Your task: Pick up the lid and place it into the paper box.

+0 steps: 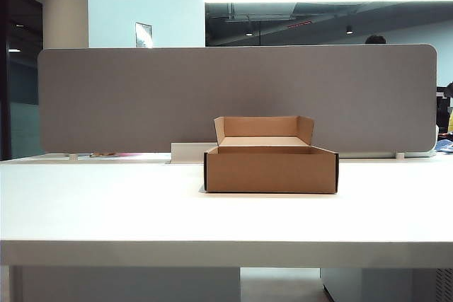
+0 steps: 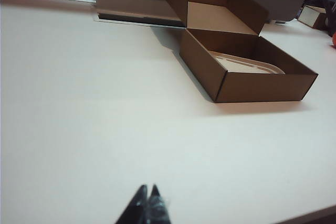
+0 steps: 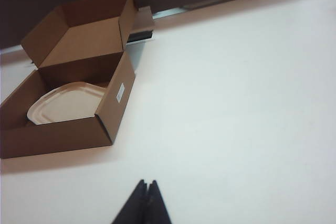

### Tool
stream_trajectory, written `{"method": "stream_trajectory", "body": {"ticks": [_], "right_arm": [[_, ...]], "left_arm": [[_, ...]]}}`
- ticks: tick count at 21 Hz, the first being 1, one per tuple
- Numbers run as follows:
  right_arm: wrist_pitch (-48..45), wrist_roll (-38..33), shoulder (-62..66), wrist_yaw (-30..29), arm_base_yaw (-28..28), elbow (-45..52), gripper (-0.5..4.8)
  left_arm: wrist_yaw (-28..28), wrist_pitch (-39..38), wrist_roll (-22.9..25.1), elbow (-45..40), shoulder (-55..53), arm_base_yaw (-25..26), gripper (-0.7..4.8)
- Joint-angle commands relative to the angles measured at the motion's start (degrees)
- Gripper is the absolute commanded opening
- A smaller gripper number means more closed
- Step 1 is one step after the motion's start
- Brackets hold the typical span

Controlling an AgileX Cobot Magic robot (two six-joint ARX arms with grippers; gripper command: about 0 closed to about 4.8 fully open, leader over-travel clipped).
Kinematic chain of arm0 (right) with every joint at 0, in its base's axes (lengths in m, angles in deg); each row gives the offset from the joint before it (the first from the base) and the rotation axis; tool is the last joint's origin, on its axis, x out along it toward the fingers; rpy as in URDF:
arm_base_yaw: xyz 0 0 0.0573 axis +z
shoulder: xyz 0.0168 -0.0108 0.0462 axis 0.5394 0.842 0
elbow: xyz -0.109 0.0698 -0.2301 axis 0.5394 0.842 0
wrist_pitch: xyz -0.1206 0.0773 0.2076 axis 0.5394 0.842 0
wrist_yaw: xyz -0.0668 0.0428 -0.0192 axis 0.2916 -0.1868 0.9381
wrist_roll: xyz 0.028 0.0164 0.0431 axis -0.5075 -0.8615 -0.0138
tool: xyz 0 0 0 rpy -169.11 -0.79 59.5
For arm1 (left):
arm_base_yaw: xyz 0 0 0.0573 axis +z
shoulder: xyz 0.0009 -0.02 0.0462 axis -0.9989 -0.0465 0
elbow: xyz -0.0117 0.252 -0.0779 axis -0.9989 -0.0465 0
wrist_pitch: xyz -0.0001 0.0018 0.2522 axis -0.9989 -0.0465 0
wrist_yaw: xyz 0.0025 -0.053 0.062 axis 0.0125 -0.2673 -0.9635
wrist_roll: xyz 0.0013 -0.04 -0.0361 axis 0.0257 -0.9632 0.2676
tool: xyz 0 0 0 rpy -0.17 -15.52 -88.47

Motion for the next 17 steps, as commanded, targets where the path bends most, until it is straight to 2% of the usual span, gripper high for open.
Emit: {"method": "stream_trajectory", "body": {"ticks": [1,7,10,15,17], "right_arm": [[-0.77,-0.28,-6.56,0.74,0.02,4.00,-0.08],[-0.04,-0.24,-16.94,1.22,0.00,9.14,-0.08],[2.27,0.22,-16.61,2.60,-0.04,9.38,-0.08],[5.35,4.90,-16.63,4.83,-0.07,9.38,-0.08],[6.97,4.87,-16.63,4.85,-0.07,9.38,-0.08]], "left_arm": [[0.00,0.17,0.02,0.17,-0.02,-0.07,-0.06],[0.00,0.15,0.02,0.17,-0.02,-0.07,-0.06],[0.00,0.11,0.02,0.17,-0.02,-0.07,-0.06],[-0.22,-0.15,0.13,0.17,-0.02,-0.07,-0.06],[-0.90,-0.17,1.44,0.17,-0.02,-0.07,-0.06]]}}
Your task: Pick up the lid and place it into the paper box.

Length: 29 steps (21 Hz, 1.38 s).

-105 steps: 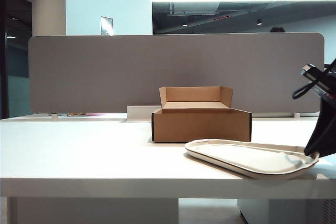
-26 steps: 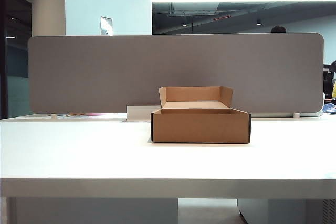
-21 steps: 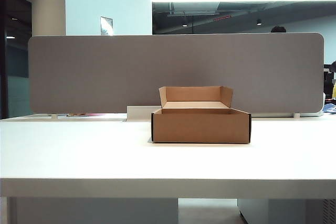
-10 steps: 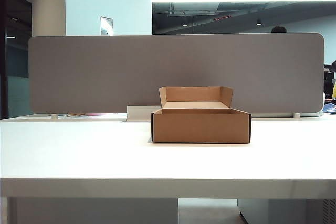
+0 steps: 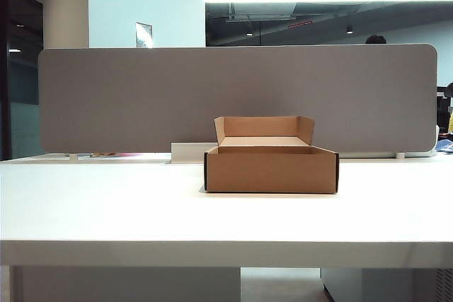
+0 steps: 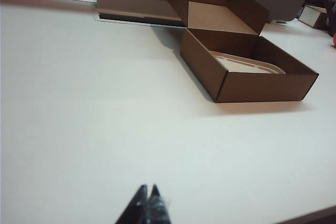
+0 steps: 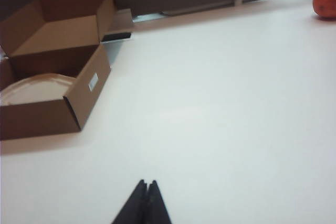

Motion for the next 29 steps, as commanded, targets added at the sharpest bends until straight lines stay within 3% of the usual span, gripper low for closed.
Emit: {"method": "stream_trajectory", "body": {"ticks": [1,8,26,29], "right_arm": [[2.25,0.44,0.00,0.63,-0.02,0.35,-0.08],[2.99,0.44,0.02,0.44,-0.02,0.35,-0.08],[2.95,0.44,-0.04,0.44,0.00,0.35,-0.08],[2.95,0.44,-0.04,0.42,-0.02,0.35,-0.08]], "left_arm": [[-1.70,-0.09,2.12,0.17,-0.07,-0.07,-0.06],[-14.10,-0.07,3.02,0.15,-0.07,-0.04,-0.05],[-14.08,-0.09,3.04,0.15,-0.07,-0.04,-0.05],[-17.00,1.88,3.19,0.15,-0.07,-0.04,-0.05]]}}
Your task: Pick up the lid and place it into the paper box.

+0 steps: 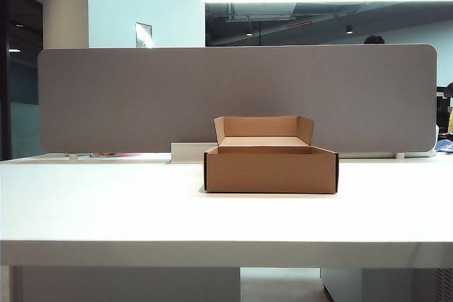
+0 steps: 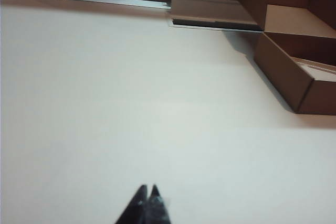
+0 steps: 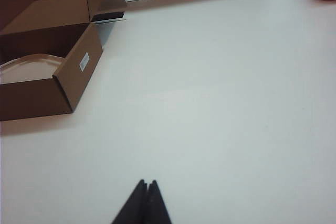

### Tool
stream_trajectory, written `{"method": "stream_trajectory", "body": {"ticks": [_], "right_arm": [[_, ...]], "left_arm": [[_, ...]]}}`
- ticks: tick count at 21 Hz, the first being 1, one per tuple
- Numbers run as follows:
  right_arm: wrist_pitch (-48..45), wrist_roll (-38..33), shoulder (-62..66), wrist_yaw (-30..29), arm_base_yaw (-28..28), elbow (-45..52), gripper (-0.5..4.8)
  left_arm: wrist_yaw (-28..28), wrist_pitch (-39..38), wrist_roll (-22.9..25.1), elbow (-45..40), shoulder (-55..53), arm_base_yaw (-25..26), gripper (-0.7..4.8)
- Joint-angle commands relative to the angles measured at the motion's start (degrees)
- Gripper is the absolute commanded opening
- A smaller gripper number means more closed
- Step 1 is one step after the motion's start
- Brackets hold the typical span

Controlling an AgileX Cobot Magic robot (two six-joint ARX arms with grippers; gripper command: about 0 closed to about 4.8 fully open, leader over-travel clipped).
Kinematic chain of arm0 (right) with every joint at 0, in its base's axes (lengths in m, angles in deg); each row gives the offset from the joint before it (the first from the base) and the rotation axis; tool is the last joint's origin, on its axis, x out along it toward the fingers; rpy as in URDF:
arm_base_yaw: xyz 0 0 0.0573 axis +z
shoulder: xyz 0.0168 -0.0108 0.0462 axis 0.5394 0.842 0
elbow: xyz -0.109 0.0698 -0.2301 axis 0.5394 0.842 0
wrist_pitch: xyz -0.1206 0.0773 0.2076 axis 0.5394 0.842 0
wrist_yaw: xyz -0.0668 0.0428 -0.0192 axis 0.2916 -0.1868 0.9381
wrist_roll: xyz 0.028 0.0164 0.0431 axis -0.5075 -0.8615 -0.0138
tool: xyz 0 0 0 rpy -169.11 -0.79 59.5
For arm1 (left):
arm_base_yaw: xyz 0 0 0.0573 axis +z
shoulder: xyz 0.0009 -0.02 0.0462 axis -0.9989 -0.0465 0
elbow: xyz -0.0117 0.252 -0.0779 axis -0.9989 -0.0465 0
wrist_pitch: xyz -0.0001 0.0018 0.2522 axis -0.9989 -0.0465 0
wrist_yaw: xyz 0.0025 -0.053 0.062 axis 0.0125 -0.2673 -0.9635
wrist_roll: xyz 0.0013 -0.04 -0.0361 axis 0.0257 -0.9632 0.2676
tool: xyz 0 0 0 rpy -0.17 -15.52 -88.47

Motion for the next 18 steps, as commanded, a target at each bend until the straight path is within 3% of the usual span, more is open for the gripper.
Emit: {"method": "stream_trajectory", "body": {"ticks": [1,4,18], "right_arm": [[-0.52,0.15,-0.04,0.02,0.00,0.35,-0.08],[-0.52,0.15,-0.04,0.04,0.00,0.35,-0.08],[-0.52,0.15,-0.04,0.04,0.00,0.35,-0.08]], "left_arm": [[-3.34,4.55,-0.02,0.17,-0.07,-0.04,-0.05],[-3.08,7.61,-0.11,0.20,-0.07,-0.04,-0.05],[-2.99,7.13,-0.22,0.17,-0.07,-0.04,-0.05]]}}
